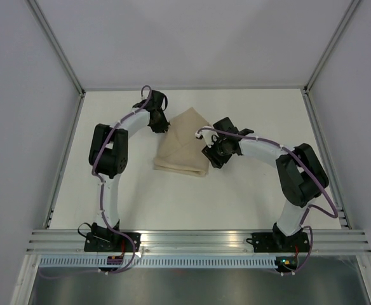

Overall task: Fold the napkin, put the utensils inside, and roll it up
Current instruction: Fold the napkin, then roll the napkin with the utensil

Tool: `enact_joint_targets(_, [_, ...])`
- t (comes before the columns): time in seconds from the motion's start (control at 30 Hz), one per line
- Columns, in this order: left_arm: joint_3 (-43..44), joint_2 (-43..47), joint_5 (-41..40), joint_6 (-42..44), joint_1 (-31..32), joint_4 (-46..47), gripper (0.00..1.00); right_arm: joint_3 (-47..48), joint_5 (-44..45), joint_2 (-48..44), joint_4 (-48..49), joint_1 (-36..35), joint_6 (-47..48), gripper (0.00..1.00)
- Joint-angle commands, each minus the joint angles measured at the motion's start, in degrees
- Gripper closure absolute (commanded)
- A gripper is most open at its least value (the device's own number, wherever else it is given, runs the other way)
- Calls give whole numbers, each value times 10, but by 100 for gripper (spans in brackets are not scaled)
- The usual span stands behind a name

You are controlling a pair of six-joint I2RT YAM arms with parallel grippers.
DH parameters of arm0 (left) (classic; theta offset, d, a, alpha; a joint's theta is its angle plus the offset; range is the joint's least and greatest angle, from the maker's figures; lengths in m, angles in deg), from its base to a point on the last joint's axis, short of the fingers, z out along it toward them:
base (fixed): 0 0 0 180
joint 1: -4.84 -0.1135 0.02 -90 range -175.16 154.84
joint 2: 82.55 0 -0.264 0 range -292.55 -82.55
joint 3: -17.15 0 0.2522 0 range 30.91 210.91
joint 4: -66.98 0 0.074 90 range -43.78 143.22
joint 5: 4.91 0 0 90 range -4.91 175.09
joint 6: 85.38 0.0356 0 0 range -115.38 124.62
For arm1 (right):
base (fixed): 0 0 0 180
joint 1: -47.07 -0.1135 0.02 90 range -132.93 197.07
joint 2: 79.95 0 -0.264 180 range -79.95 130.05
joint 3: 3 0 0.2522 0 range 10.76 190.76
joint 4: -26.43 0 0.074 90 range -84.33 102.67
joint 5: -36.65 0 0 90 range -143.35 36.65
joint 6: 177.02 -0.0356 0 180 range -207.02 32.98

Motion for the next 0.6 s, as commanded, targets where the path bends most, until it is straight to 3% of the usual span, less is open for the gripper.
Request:
enact_joint_targets(0.0, [7, 75, 18, 37, -33, -9, 78, 0, 14, -55, -3, 22, 18, 46])
enact_joint_targets(0.17, [-41, 211, 23, 59, -54, 10, 64, -4, 15, -107, -1, 29, 27, 44])
enact_joint_targets(0.3, [-129, 315, 64, 57, -54, 56, 62, 15, 29, -121, -1, 16, 27, 43])
enact_joint_targets(0.43, [-200, 426, 96, 62, -53, 71, 58, 39, 62, -111, -2, -45, 32, 42])
enact_joint_targets(0.57, [-264, 536, 118, 68, -54, 84, 47, 39, 105, -97, 26, -120, 57, 40])
